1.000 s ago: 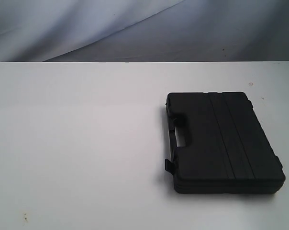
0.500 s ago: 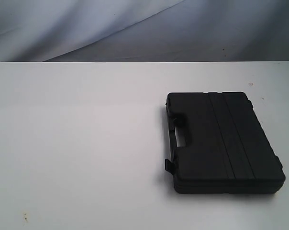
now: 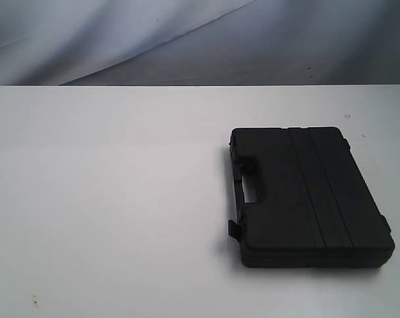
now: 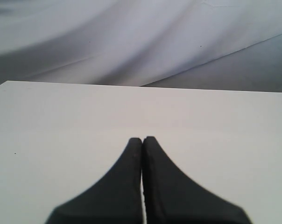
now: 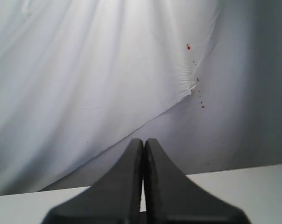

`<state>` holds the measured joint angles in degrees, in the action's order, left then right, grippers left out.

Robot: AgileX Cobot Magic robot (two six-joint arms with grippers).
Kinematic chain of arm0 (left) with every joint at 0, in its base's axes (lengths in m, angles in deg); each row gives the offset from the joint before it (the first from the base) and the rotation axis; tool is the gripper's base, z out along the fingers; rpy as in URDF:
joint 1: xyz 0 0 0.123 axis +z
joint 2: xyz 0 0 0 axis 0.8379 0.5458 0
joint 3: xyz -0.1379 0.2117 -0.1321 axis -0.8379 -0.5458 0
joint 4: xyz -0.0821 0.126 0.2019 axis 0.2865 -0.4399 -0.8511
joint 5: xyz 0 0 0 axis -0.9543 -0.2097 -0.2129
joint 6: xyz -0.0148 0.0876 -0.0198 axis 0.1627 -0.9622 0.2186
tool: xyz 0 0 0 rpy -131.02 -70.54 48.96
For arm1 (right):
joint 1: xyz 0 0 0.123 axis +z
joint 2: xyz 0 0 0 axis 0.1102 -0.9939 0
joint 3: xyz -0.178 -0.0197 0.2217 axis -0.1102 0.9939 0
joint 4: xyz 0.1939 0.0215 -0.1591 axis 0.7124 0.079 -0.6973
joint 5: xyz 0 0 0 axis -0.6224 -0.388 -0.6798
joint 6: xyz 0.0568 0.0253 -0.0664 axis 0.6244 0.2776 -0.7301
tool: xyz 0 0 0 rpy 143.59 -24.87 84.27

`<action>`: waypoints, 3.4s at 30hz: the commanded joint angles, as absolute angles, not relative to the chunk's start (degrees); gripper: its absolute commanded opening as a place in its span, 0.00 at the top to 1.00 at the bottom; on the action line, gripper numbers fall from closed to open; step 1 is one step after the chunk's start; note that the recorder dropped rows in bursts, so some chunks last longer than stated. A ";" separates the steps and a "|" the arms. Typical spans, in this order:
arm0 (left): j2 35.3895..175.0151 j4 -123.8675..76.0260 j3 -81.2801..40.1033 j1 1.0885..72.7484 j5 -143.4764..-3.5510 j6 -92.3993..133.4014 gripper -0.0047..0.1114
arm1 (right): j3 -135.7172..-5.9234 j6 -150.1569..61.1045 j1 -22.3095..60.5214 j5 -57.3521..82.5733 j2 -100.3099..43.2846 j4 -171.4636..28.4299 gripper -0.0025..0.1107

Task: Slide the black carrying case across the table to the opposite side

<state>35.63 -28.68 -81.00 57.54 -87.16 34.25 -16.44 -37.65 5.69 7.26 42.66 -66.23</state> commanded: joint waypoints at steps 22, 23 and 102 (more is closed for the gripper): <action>35.39 -28.89 -81.28 57.24 -86.82 34.51 0.96 | -66.88 -63.09 5.69 -20.40 -4.36 -60.77 0.98; 35.39 -28.89 -81.28 57.24 -86.82 34.51 0.96 | -69.21 -63.09 5.69 -22.98 -6.89 -59.85 0.98; 35.39 -28.89 -81.28 57.24 -86.82 34.30 0.96 | -91.39 -29.50 29.75 -35.37 -73.17 -65.26 0.67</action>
